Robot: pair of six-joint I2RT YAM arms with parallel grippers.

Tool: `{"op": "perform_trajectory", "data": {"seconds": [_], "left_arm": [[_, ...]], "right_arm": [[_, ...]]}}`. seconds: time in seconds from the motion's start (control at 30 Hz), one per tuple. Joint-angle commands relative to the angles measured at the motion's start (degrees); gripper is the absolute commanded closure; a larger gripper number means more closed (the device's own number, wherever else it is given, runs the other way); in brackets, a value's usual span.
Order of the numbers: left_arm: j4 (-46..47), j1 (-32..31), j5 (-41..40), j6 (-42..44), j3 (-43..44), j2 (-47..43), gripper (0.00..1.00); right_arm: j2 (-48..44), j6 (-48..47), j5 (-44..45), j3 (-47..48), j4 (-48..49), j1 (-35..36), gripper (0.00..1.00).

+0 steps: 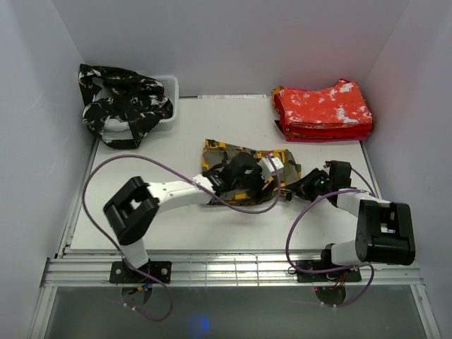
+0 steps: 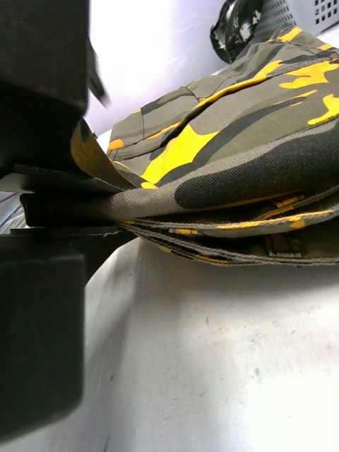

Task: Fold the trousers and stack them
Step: Neatly place the folded trousers to the corner

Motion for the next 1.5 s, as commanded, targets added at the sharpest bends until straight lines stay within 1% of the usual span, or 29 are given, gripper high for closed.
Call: {"op": "perform_trajectory", "data": {"seconds": [0.0,0.03,0.1,0.13,0.17,0.2,0.23,0.27,0.3,0.33,0.4,0.47,0.53,0.6,0.63,0.67,0.7,0.8,0.97,1.0,1.07,1.13,1.17,1.2,1.27,1.47], "left_arm": [[-8.9,3.7,10.4,-7.9,-4.5,-15.6,0.26],[-10.0,6.0,12.2,-9.3,-7.6,-18.2,0.25],[-14.7,9.2,15.6,-14.1,-9.3,-24.3,0.24],[-16.7,13.0,16.1,-15.7,-10.0,-25.8,0.24],[-20.7,15.6,16.7,-18.8,-10.1,-26.8,0.23],[-22.8,18.4,18.9,-20.4,-10.2,-28.3,0.23],[-24.9,25.1,20.1,-21.8,-10.3,-28.6,0.23],[-28.4,28.8,21.5,-24.5,-10.4,-28.7,0.22],[-30.0,35.8,25.1,-25.4,-10.6,-28.6,0.22],[-32.8,38.9,26.9,-26.2,-10.7,-28.1,0.22],[-34.9,44.2,30.2,-26.5,-10.9,-27.2,0.19],[-36.8,44.9,32.5,-26.6,-11.5,-26.4,0.18],[-36.7,44.9,34.5,-28.8,-13.0,-26.4,0.18],[-36.5,44.9,34.2,-31.4,-17.0,-26.8,0.18],[-35.7,44.9,33.1,-32.2,-18.6,-27.8,0.18],[-34.9,45.0,32.3,-33.3,-22.1,-28.3,0.18],[-33.9,45.0,31.6,-34.2,-23.4,-28.6,0.18],[-28.2,44.9,31.7,-37.6,-26.7,-28.1,0.18],[-18.0,44.5,31.1,-41.4,-27.8,-24.3,0.16],[-14.4,43.8,31.0,-42.1,-28.0,-23.6,0.16],[-11.6,42.8,30.7,-44.2,-28.2,-22.9,0.15],[-8.7,41.0,28.8,-45.3,-28.9,-21.7,0.15],[-8.3,40.4,27.8,-45.8,-28.9,-21.3,0.15],[-7.9,39.2,24.7,-46.0,-28.9,-20.5,0.15],[-6.8,37.7,23.1,-46.5,-28.9,-19.4,0.15],[-7.8,33.4,15.2,-47.2,-27.0,-16.8,0.16]], "right_arm": [[-1.3,-3.4,2.1,3.0,-1.0,-0.2,0.92],[-1.5,-3.8,2.0,3.1,-1.7,-0.2,0.92],[-2.1,-5.4,1.7,3.2,-2.4,-0.2,0.92],[-2.3,-6.3,1.9,3.2,-3.8,-0.2,0.92],[-2.7,-7.3,1.9,3.5,-4.5,-0.2,0.92],[-3.0,-9.3,2.1,3.6,-5.3,-0.2,0.92],[-3.2,-10.1,2.5,3.6,-5.9,-0.2,0.92],[-3.5,-10.8,2.6,3.5,-7.5,-0.2,0.92],[-3.6,-11.9,2.7,3.4,-7.9,-0.2,0.92],[-3.6,-12.3,2.7,3.4,-8.2,-0.2,0.92],[-3.4,-13.8,2.8,3.6,-8.9,-0.2,0.92],[-3.1,-14.6,3.3,3.9,-9.5,-0.2,0.92],[-2.9,-15.8,3.5,4.1,-9.7,-0.1,0.92],[-2.6,-16.2,3.9,4.6,-10.2,0.0,0.92],[-2.6,-16.4,3.9,4.7,-10.3,0.3,0.92],[-2.7,-16.6,3.8,4.7,-10.3,0.4,0.92],[-2.8,-16.7,3.9,4.8,-10.6,0.5,0.92],[-3.4,-18.1,4.6,5.5,-11.9,0.7,0.92],[-4.1,-19.8,4.6,5.7,-13.5,0.7,0.92],[-4.1,-20.2,4.7,5.7,-13.7,0.7,0.92],[-4.2,-20.4,4.8,5.6,-14.0,0.7,0.92],[-4.1,-20.6,5.0,5.5,-14.0,0.9,0.92],[-4.1,-20.6,5.0,5.6,-14.1,0.9,0.92],[-4.0,-20.9,5.1,5.7,-14.1,1.0,0.92],[-3.8,-21.1,5.4,6.0,-14.3,1.2,0.92],[-3.5,-21.7,6.2,6.8,-14.6,1.9,0.92]]}}
